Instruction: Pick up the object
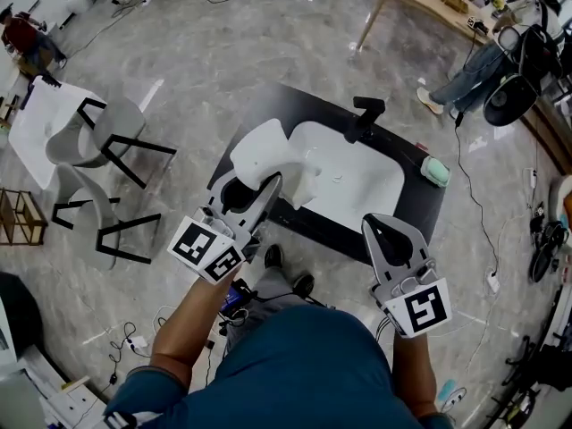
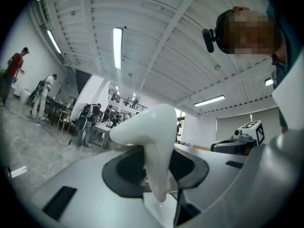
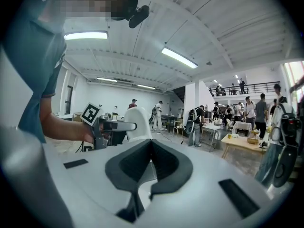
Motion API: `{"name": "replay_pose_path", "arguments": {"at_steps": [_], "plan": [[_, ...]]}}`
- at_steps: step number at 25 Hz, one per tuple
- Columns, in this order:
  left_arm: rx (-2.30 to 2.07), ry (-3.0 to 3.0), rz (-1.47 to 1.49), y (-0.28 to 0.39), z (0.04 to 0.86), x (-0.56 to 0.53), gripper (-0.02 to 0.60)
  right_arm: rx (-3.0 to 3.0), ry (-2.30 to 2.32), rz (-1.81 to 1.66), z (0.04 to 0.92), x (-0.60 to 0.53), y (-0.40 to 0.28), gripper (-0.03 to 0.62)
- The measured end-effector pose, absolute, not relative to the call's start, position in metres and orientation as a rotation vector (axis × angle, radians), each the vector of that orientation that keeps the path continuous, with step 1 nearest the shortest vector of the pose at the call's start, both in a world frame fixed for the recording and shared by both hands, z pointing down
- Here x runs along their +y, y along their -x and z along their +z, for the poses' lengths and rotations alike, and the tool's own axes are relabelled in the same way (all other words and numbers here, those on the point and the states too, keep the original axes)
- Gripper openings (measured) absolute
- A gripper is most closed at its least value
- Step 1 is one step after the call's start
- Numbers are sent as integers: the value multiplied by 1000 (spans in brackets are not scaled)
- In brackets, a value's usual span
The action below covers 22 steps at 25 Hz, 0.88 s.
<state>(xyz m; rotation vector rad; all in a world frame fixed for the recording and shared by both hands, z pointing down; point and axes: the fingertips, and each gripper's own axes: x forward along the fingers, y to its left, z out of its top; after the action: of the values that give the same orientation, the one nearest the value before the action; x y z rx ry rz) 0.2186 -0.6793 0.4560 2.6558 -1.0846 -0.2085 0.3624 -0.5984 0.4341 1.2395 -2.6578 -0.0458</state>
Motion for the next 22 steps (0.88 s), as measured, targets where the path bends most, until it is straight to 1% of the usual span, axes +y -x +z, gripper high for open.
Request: {"name": "replay_pose_path", "arguments": {"at_steps": [8, 22], "plan": [[-1105, -2940, -144, -245, 402, -645, 137, -2673, -1257, -5, 431, -588, -361, 14], [-1133, -3194, 54, -269, 358, -602, 137, -2706, -1292, -87, 405, -570, -359, 14]]}}
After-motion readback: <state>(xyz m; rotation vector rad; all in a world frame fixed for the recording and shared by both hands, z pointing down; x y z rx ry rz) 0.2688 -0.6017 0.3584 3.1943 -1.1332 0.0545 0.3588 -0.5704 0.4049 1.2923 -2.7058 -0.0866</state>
